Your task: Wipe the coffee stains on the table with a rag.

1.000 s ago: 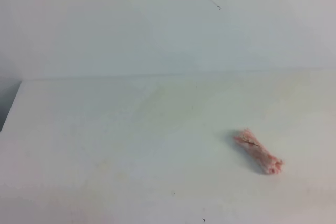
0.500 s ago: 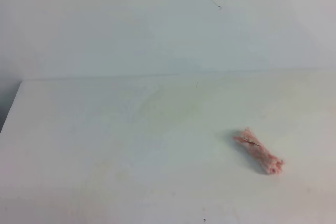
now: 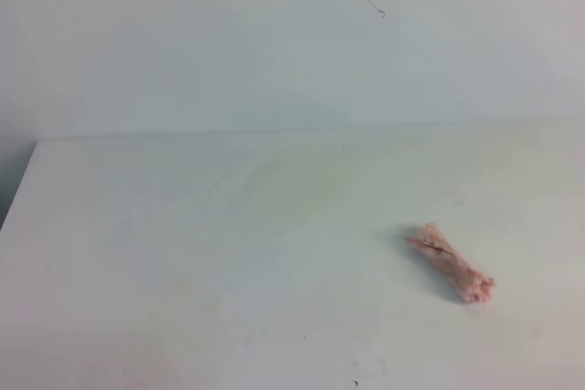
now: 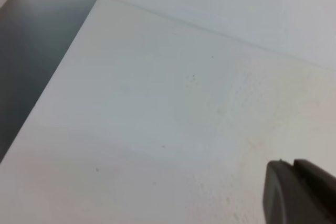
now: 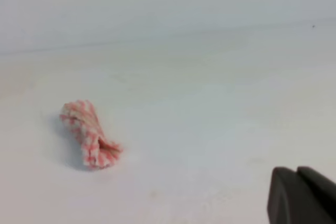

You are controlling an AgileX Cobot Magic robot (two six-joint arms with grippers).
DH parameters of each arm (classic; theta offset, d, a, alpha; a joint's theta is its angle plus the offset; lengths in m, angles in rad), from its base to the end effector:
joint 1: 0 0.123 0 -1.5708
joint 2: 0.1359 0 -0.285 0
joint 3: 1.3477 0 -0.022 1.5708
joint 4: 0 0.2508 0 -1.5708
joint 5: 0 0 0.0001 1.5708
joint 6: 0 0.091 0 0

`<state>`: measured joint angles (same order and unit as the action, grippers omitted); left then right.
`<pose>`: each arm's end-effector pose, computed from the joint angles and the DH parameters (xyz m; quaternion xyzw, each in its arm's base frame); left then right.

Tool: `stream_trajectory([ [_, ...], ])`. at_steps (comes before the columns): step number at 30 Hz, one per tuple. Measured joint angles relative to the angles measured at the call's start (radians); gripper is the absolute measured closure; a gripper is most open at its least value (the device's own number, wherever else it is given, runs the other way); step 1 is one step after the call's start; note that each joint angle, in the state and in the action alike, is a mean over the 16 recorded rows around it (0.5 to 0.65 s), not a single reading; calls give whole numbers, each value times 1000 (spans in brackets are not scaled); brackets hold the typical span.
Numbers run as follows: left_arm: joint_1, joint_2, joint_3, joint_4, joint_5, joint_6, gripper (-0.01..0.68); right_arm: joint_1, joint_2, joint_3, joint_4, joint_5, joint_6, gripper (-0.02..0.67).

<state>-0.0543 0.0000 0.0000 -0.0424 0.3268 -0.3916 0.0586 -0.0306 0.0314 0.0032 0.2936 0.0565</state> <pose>0.0538 -0.0042 0.1837 -0.1434 0.7733 -0.1538 0.5982 0.0535 0.0032 0.1777 0.0001 0.7764 0.0376 0.6291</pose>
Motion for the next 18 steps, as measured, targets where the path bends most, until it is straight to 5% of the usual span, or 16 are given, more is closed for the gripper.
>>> stream_trajectory([
  [18, 0, 0, 0, 0, 0, 0, 672, -100, 0, -1, -80, 17, 80, 653],
])
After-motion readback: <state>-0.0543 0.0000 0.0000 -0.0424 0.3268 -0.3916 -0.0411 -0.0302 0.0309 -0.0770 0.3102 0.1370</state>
